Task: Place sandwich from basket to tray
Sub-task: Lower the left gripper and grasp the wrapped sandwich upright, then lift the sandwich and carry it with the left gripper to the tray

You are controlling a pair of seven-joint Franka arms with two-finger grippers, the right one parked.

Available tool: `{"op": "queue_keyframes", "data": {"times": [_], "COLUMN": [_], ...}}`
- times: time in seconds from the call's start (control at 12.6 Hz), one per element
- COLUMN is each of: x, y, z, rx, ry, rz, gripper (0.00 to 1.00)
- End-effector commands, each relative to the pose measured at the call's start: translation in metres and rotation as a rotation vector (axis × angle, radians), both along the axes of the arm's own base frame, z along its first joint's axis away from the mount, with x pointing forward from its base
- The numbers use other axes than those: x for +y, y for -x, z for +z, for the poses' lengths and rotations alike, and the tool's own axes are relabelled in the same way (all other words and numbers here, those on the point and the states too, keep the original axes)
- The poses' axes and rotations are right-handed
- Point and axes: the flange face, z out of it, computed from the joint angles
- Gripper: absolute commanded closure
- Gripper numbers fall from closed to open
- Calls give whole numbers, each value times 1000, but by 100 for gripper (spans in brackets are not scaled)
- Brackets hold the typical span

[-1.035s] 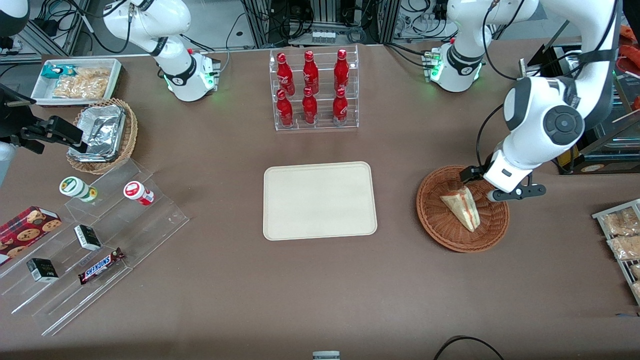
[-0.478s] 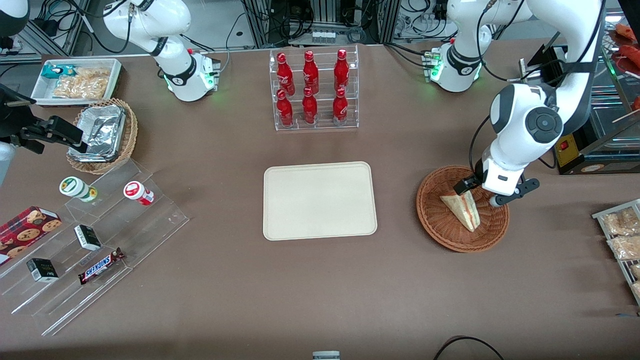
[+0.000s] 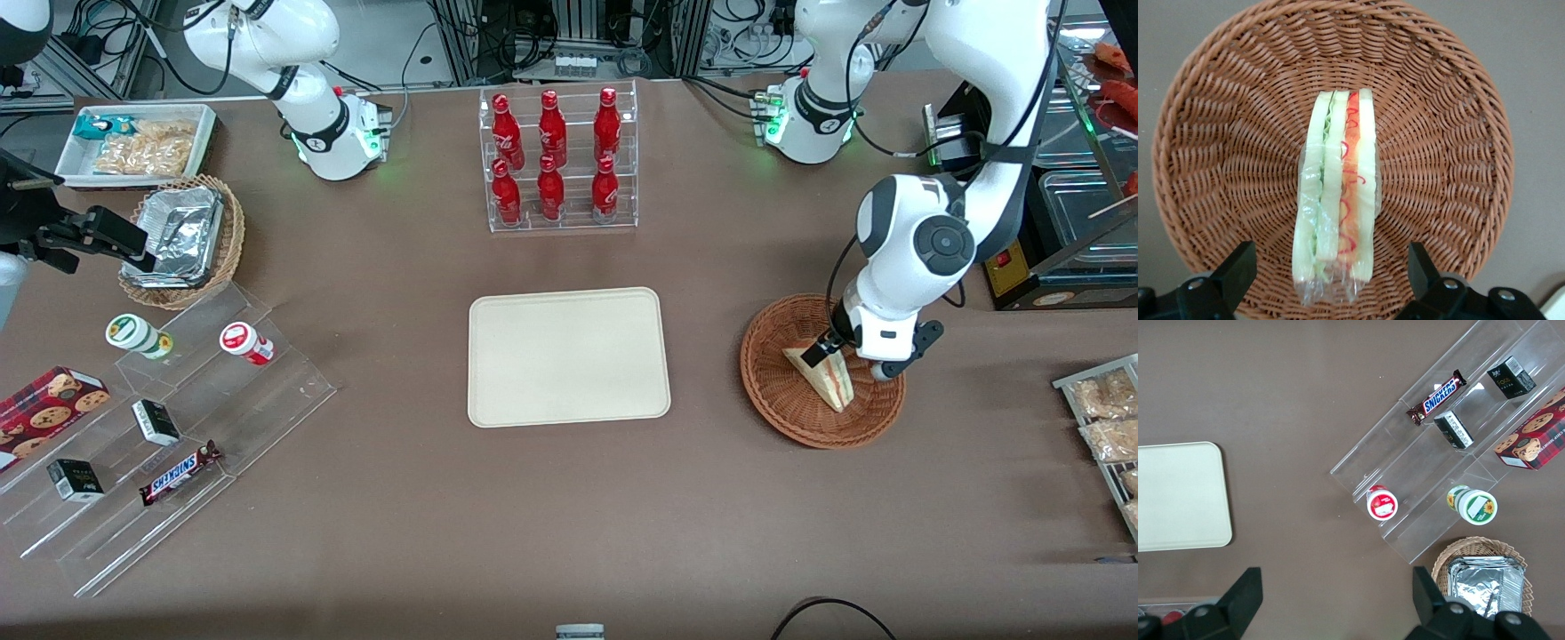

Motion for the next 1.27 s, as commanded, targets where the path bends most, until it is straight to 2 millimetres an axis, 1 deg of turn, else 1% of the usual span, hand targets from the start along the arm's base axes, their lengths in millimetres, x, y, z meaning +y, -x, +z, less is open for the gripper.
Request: {"op": "queue_keyframes", "data": {"times": [0.0, 0.08, 0.16, 0.32, 0.4, 0.64, 0.8, 0.88, 0.96, 1.04, 1.19], "x": [-2, -2, -1, -1, -1, 0, -2, -7, -21, -39, -82], "y": [-3, -5, -5, -6, -8, -11, -18, -25, -27, -25, -20], "z": [-19, -23, -25, -25, -22, -13, 8, 24, 36, 41, 46], "rx": [2, -6, -6, -5, -8, -5, 63, 93, 122, 142, 134], "ry": [0, 3, 3, 3, 3, -1, -11, -12, -12, -17, -18], "rz": [19, 16, 13, 7, -7, -73, -130, -189, -254, -315, -425], "gripper": [0, 4, 25, 83, 92, 97, 97, 97, 97, 97, 97]}}
